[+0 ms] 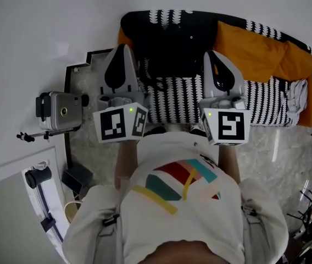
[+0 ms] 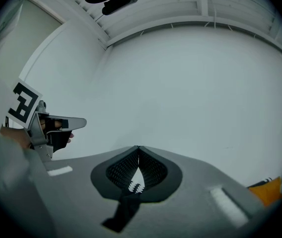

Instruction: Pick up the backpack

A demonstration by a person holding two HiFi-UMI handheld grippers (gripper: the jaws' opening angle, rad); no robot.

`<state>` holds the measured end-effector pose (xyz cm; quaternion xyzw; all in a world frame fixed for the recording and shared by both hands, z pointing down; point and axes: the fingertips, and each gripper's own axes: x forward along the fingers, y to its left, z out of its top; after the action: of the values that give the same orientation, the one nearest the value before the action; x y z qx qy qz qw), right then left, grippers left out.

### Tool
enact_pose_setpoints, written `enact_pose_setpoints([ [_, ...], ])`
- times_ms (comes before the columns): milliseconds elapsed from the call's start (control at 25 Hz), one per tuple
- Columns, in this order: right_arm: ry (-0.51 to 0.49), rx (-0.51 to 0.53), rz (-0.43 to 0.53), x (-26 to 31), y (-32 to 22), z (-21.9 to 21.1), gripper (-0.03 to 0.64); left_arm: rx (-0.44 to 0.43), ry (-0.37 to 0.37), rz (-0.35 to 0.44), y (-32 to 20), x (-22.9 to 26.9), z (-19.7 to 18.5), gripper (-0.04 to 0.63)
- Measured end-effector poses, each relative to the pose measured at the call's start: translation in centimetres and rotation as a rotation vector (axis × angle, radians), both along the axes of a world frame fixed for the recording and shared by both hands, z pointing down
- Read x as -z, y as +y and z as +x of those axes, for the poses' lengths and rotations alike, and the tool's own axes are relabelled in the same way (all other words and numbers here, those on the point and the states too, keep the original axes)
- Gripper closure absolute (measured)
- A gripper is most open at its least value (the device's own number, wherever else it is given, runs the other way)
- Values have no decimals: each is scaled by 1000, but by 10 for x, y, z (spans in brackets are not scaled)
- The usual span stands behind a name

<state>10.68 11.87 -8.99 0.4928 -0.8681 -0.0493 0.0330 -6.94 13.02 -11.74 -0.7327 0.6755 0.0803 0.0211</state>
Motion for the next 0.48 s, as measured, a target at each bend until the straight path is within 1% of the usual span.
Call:
enact_pose_setpoints([
  [120,8,-13,2,-1,-7,1,612,-8,3,-8,-6,-4,-1,581],
  [280,21,-6,6,-3,-14,-8,612,-19,2,-13,-14,-8,-9,581],
  [400,32,-8,2,-8,-26,-10,612,-26,-10,-23,-29,-13,-15,581],
  [480,44,-10,-11,-17,-39,-10,612,-29,-18,-44,-42,-22,-18,581],
])
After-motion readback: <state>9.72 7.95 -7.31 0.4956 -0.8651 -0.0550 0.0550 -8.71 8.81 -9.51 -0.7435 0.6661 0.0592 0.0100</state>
